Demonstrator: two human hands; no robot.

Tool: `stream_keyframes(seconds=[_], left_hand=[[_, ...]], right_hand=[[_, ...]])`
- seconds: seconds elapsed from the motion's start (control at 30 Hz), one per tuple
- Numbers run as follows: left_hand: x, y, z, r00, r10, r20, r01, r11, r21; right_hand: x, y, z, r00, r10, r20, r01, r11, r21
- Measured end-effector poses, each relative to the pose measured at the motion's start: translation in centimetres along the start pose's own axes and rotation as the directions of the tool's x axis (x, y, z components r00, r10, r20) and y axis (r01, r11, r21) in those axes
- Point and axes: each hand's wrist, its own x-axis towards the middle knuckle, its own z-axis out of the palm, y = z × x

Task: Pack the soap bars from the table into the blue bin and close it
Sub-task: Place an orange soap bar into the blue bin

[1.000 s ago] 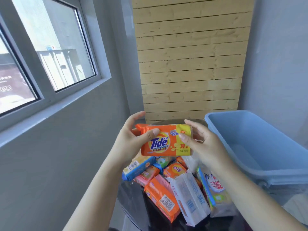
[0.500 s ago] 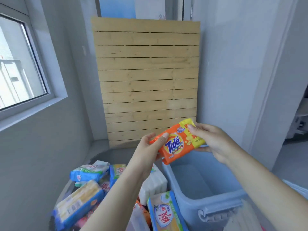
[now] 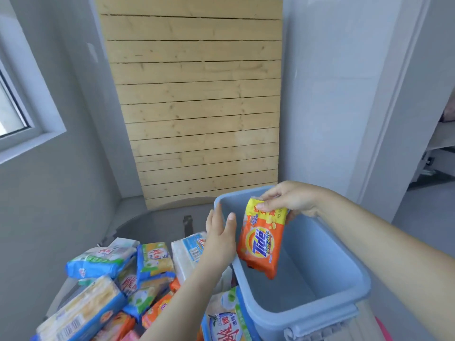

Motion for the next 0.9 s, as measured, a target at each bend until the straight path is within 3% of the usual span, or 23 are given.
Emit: stream_keyframes(seconds=[0.23,0.47,0.6,0.67,0.77,0.9], left_hand=[[0.8,-1.4,0.2,0.992,-0.119,0.037,0.124,0.976,-0.181],[1.2,-1.9,0.1,0.990,-0.139,0.036,0.144,0.966,-0.217],[1.2,-1.9,0.2,0.990,-0.132,0.042,0.138,0.961,-0.239],[1.1,-1.9,0.1,0.991,-0.122,0.049,0.131,0.960,-0.247],[1.0,-1.8,0.1,0.989,-0.135,0.054,0.144,0.955,-0.260],[0.9,-1.8,0.3,0.983,-0.171,0.065,0.183,0.931,-0.317]], right_hand=[[5.0,1.8,3.4,0.976,0.139,0.170,-0.124,0.987,-0.098],[7.2,4.2,5.6,0.986,0.163,-0.045,-0.156,0.979,0.132],[7.3,4.9,6.7,0.972,0.210,-0.107,-0.196,0.973,0.123],[7.1,5.0,6.7,0.949,0.307,-0.075,-0.298,0.948,0.113],[6.5,5.1,6.9,0.875,0.471,0.106,-0.480,0.873,0.086],[6.2,4.7,7.4,0.897,0.441,0.038,-0.442,0.887,0.136]])
